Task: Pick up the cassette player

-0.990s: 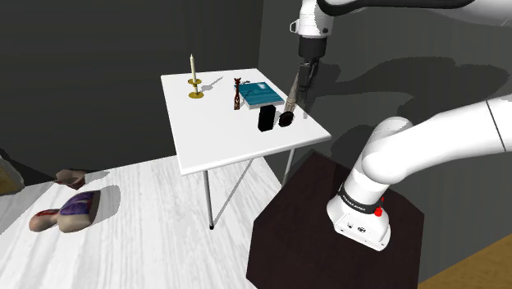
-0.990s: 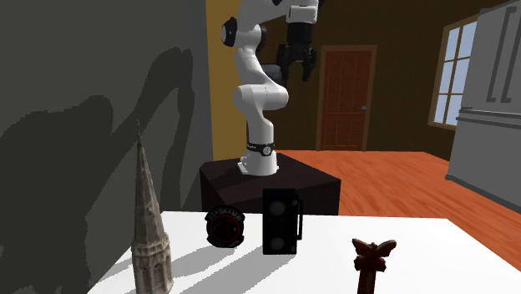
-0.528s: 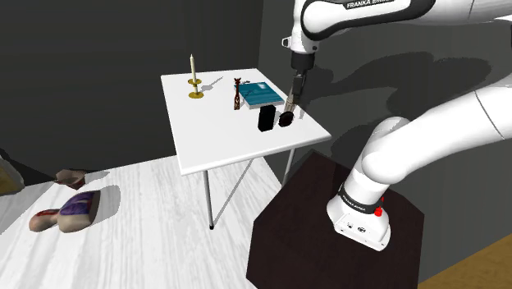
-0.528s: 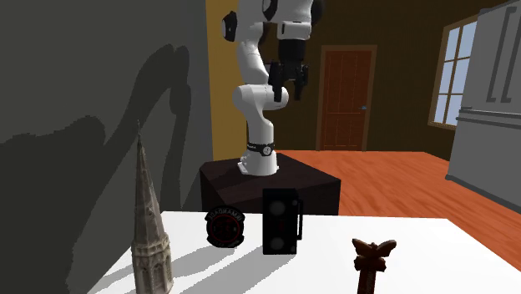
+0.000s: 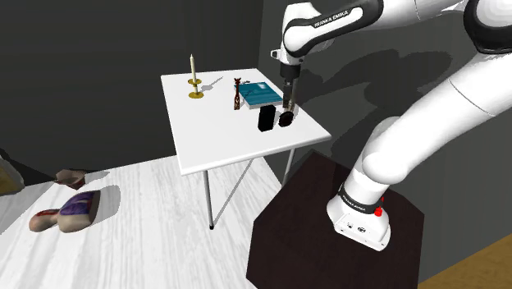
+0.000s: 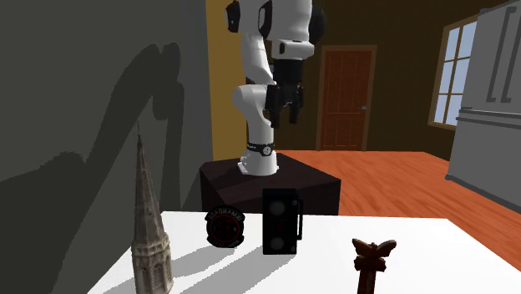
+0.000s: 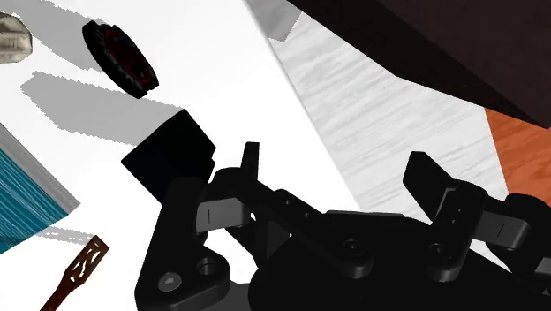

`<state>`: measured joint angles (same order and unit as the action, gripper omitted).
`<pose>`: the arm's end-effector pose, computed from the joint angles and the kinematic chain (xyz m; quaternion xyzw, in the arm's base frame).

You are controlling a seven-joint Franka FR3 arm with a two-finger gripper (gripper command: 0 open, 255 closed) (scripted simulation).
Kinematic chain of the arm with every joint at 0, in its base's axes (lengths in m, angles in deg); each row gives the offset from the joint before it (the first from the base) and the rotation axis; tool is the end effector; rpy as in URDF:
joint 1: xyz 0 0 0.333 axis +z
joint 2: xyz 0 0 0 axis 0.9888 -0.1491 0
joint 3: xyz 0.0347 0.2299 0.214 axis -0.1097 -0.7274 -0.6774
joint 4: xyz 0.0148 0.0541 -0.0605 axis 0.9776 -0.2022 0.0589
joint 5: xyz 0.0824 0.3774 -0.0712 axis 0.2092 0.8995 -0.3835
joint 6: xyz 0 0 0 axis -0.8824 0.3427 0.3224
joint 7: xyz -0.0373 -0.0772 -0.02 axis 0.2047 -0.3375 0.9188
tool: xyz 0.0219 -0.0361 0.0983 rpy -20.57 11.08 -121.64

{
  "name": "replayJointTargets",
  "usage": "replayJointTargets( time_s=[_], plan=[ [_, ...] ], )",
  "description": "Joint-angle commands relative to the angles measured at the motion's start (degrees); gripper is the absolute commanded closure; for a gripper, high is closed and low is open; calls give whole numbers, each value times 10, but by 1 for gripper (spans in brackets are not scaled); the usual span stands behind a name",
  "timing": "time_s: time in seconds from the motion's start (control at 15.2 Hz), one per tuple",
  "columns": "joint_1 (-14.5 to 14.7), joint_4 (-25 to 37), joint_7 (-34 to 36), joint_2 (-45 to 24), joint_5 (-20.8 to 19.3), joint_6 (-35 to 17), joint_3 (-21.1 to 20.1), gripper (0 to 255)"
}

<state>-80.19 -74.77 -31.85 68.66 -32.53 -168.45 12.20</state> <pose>0.4054 -0.1236 0.4270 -0.9707 -0.2383 0.0301 0.0008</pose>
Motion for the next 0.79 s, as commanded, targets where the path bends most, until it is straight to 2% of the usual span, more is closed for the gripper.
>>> replayJointTargets(
  time_s=[0.0,0.33,0.73],
  plan=[
    [4,13,-37,-41,4,-35,17,0],
    [13,68,-132,-156,41,-106,47,0],
    [6,160,-254,-299,116,-162,54,0]
  ],
)
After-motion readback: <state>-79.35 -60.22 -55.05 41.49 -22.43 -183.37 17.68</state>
